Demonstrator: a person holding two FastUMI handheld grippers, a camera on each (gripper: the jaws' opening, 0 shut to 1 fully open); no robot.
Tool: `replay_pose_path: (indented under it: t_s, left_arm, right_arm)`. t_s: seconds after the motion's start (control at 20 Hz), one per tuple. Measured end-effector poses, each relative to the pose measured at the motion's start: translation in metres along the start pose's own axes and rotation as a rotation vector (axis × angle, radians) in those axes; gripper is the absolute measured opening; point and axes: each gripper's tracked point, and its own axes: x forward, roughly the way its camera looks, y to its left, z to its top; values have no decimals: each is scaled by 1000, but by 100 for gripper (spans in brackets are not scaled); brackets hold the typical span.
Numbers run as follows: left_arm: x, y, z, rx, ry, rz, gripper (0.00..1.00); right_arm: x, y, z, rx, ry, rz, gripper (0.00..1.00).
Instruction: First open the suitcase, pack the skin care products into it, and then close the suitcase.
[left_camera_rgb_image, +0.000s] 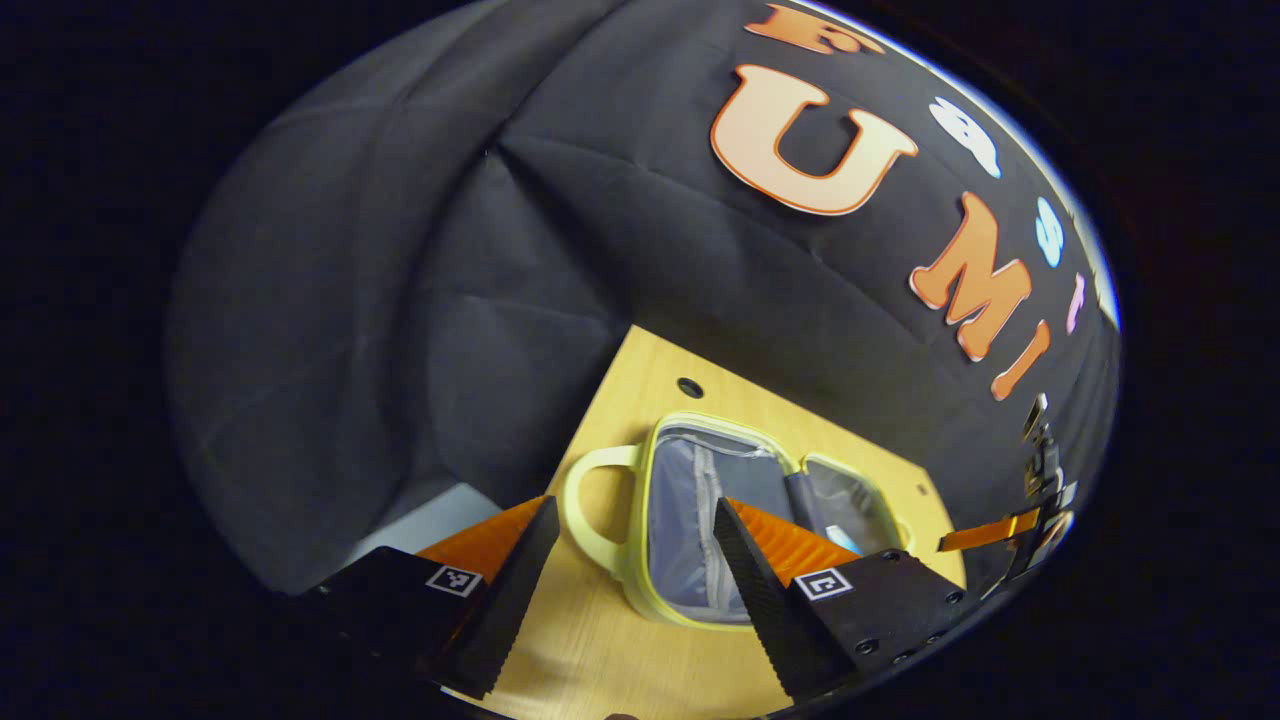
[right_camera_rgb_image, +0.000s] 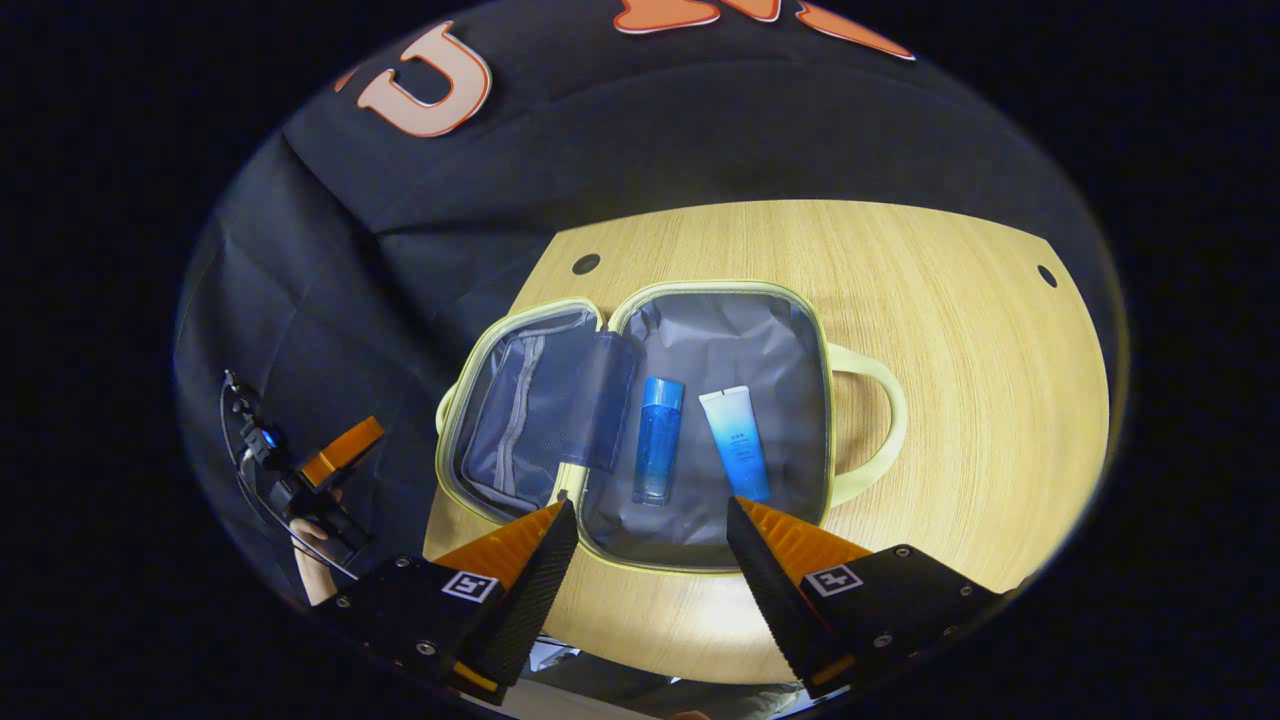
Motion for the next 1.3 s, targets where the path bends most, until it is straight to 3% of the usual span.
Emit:
replay_pose_path:
  t_s: [0.1,0.3,0.45,0.75,0.85,0.9,0.95,1.0,1.1,1.3]
  left_arm:
    - [22,14,-2,-40,13,-61,97]
    - [63,51,-22,-156,75,-72,97]
    - [78,55,-39,-252,106,-133,97]
    - [104,65,-33,-438,59,-196,94]
    - [114,66,-37,-475,61,-196,77]
    - [116,67,-41,-471,74,-188,82]
    - [122,67,-43,-462,87,-166,76]
    - [123,76,-45,-447,103,-106,55]
    - [146,67,-56,-433,108,-83,11]
    - [112,47,-25,-233,113,-62,11]
  right_arm:
    - [-2,1,-4,34,-19,-16,96]
    - [-10,-6,-13,72,-35,-62,96]
    - [-12,-18,-19,94,-40,-110,96]
    - [-13,-23,-36,157,-24,-137,96]
    - [-15,-25,-35,163,-29,-147,96]
    - [-17,-26,-35,166,-33,-150,96]
    - [-18,-28,-35,171,-36,-154,96]
    - [-19,-29,-34,179,-40,-157,96]
    - [-22,-30,-32,191,-54,-150,96]
    - [-30,-31,-27,179,-94,-137,95]
